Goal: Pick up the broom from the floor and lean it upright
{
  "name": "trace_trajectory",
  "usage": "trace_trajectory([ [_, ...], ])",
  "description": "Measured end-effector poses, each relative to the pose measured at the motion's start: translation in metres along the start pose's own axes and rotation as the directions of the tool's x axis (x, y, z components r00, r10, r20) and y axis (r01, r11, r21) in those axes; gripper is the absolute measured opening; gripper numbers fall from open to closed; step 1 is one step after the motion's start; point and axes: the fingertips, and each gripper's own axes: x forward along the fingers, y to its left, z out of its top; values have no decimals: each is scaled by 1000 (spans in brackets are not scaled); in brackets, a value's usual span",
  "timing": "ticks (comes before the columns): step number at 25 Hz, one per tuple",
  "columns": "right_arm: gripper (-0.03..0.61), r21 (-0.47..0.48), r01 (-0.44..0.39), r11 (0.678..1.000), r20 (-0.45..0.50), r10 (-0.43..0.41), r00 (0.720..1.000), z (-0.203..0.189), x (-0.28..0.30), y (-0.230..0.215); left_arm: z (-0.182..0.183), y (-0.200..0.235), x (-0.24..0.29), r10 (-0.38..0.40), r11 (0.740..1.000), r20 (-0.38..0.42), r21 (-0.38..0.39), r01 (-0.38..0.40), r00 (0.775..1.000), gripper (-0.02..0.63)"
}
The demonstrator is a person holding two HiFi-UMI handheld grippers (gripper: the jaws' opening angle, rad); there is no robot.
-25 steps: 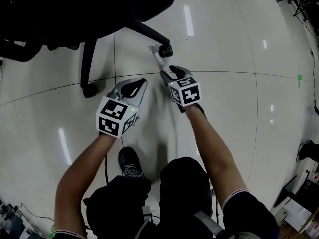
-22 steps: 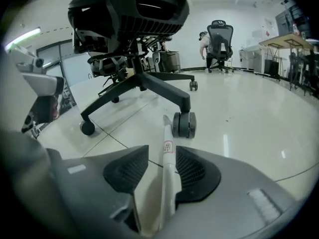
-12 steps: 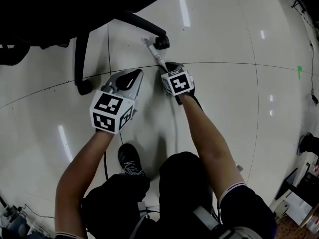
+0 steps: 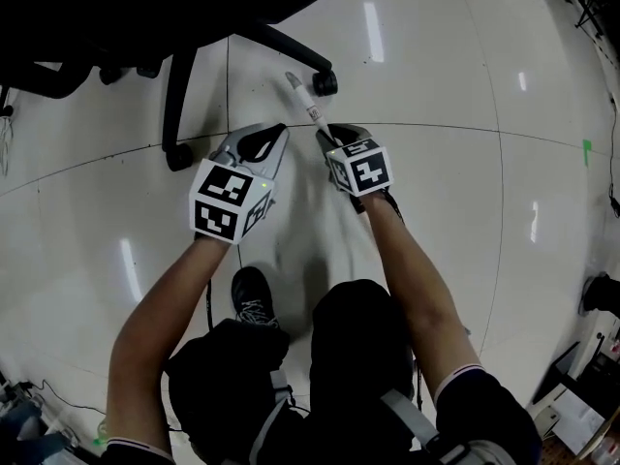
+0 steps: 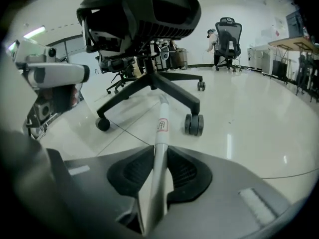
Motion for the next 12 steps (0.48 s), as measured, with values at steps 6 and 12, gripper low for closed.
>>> trace_trajectory([
  [6,86,-12,5,1000,143,-3,990,47,-71,14,39,-5,-15,6,999,44,47,-8,999,0],
  [12,87,-21,32,999,250,-26,968,82,-150,15,85,-31,-15,-42,993,98,113,31,994,0],
])
